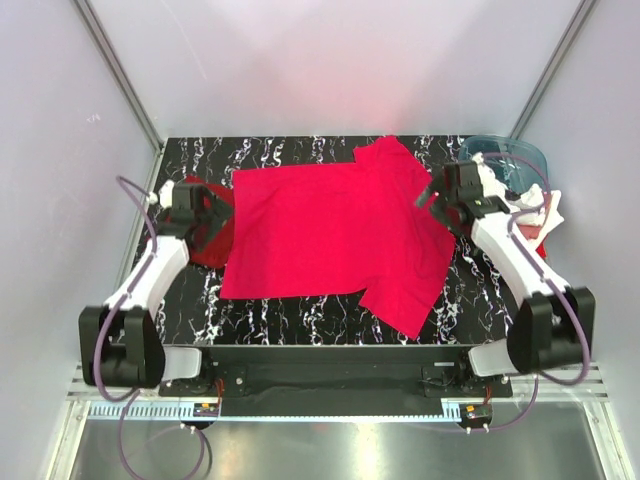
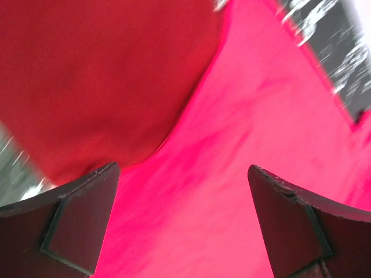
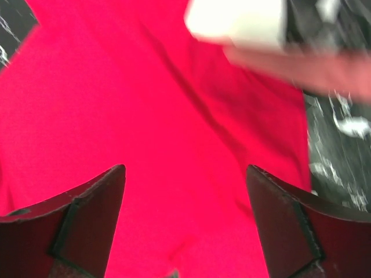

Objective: Fold and stack the t-shirts
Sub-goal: Flatten the tshirt out, then fold the tshirt

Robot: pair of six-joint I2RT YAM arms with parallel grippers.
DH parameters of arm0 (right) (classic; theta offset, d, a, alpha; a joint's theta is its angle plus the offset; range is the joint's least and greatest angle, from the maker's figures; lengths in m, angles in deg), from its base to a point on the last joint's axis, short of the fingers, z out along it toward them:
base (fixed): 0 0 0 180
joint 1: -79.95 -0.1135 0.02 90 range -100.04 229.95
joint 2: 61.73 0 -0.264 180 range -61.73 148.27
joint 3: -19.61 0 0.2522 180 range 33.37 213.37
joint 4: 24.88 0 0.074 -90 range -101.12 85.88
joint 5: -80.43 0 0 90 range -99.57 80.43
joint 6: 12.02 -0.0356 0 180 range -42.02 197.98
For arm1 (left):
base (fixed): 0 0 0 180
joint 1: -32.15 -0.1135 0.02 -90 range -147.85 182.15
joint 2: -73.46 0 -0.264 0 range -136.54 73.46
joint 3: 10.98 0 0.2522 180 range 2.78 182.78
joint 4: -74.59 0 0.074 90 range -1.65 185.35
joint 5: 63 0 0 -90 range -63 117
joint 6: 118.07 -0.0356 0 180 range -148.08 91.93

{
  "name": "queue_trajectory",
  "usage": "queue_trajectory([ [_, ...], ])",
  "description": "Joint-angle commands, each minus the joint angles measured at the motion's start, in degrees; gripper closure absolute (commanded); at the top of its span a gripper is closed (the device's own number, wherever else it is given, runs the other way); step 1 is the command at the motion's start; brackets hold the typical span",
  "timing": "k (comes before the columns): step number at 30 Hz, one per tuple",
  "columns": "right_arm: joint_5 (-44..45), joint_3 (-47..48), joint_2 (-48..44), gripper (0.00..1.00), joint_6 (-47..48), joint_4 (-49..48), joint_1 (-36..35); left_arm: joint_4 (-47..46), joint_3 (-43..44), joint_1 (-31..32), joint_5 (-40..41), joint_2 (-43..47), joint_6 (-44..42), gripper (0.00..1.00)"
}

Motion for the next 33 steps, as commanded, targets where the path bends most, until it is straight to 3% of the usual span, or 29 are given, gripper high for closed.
queue_trajectory([
  [1,-3.0,-6.0,-8.1,0.05,-4.0,2.0,-0.7,1.1,-7.2,-0.1,-2.9,7.6,1.3,0.01],
  [7,-14.1,-20.3,-24.5,0.0,0.9,-2.9,-1.3,-1.7,-20.4,0.4,-8.8,21.0,-3.3,0.05],
  [9,-14.5,-22.8,-29.0,0.08,1.3,-1.4,-3.1,-2.3,-25.2,1.5,-7.7,25.9,-3.6,0.07],
  [13,-10.8,-28.0,-30.8,0.11,-0.6,1.9,-9.2,-2.6,-28.9,1.8,-8.1,30.5,-3.6,0.08],
  [19,-10.3,-29.6,-25.4,0.16,-5.0,6.2,-18.7,-3.8,-28.5,1.8,-7.5,29.8,-3.9,0.08],
  [22,-10.2,-29.6,-25.0,0.23,-6.6,10.1,-19.7,-4.3,-27.9,1.8,-7.2,27.9,-3.5,0.1],
  [26,-11.1,-30.4,-27.1,0.24,-8.5,13.9,-20.2,-3.6,-27.1,1.8,-7.2,24.8,-2.4,0.2],
  [28,-12.4,-32.6,-27.8,0.31,-9.7,14.0,-20.3,-4.6,-27.9,1.8,-8.3,24.0,-1.9,0.2],
  [33,-15.1,-31.9,-23.2,0.33,-8.0,15.7,-21.0,-5.4,-27.4,1.8,-10.6,21.3,-2.2,0.19],
])
